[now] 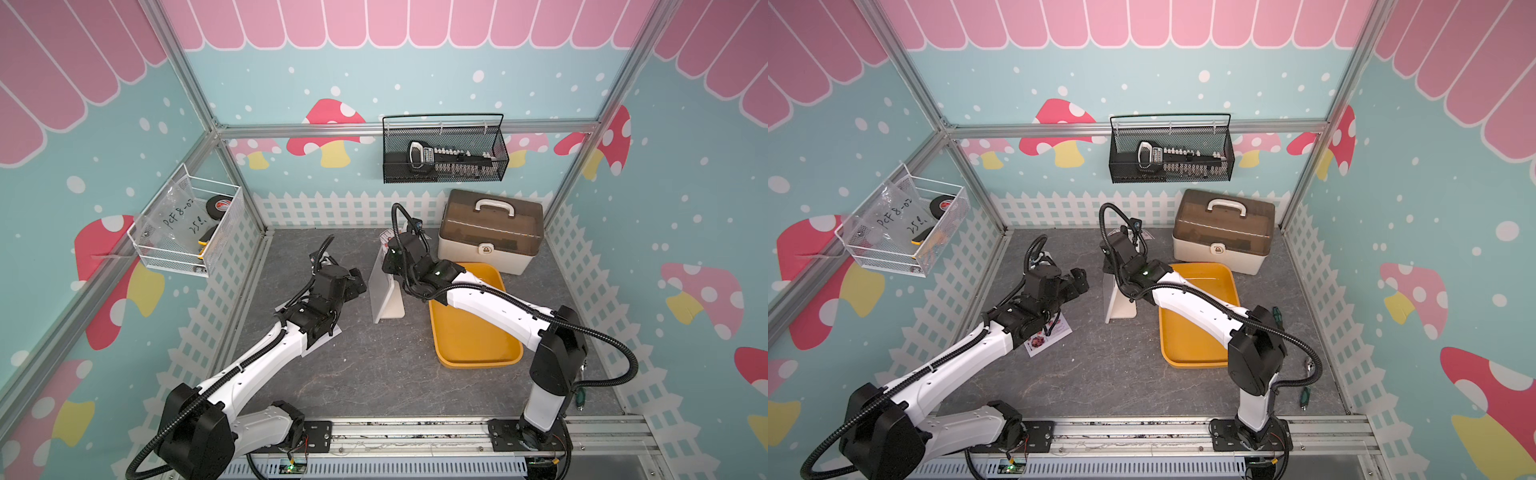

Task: Replace the menus in the menu holders
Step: Insert the menu into the menu holder.

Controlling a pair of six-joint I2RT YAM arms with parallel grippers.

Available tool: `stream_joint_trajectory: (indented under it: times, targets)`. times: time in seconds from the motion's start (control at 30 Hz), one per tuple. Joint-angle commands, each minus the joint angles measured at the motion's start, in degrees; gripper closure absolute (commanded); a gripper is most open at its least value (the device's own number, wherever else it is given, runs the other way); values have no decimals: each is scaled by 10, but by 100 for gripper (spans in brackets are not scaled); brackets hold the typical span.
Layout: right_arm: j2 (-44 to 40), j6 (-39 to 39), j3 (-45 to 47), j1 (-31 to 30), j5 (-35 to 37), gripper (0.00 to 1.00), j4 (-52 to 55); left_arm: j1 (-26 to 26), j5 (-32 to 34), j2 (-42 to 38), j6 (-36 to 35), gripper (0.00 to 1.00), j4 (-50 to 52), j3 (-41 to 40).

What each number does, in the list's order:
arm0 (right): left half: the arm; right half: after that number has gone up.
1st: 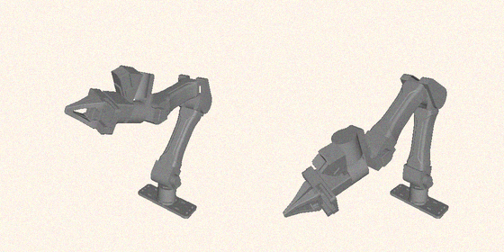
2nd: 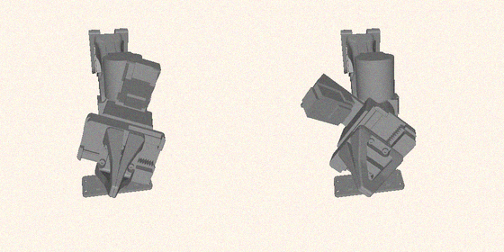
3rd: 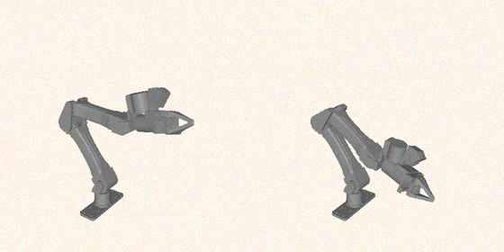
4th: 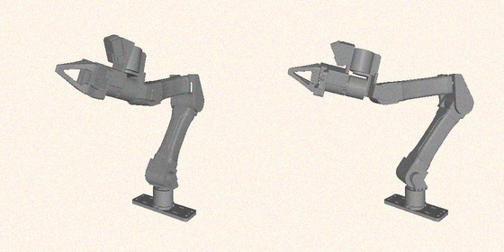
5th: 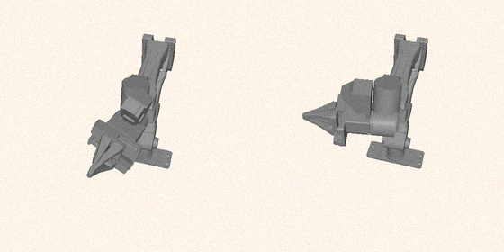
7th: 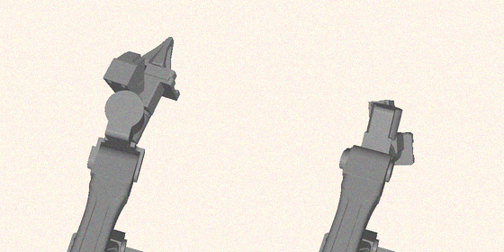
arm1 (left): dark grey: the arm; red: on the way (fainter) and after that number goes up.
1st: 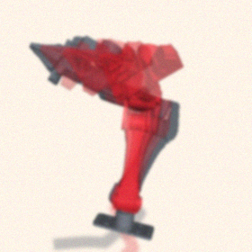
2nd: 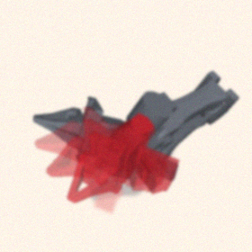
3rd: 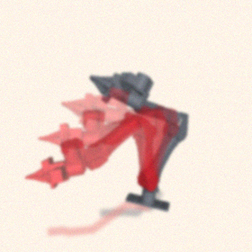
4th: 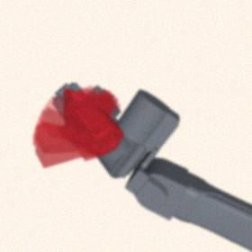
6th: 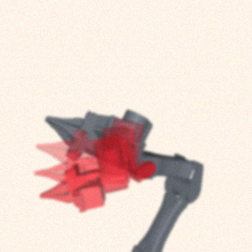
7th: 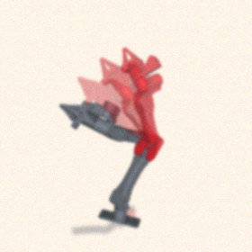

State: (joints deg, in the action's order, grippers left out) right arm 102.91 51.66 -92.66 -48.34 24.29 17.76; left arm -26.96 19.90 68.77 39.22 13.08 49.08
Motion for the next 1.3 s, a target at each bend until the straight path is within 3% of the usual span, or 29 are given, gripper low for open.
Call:
stream_joint_trajectory:
  times: [0.0, 0.23, 0.73, 1.27]
  targets:
    - [-25, -9, 13, -2, 13, 100, -19, 5, 8, -1, 5, 2, 9, 19]
    - [-26, -9, 41, -4, -15, 100, -45, 5, 12, -4, 3, 2, 13, 19]
    - [-47, -44, 50, -6, 17, 97, -44, 5, 16, -6, 1, 2, 11, 22]
    - [-52, -40, 74, -9, -8, 96, -51, 5, 19, -8, 1, 2, 12, 21]
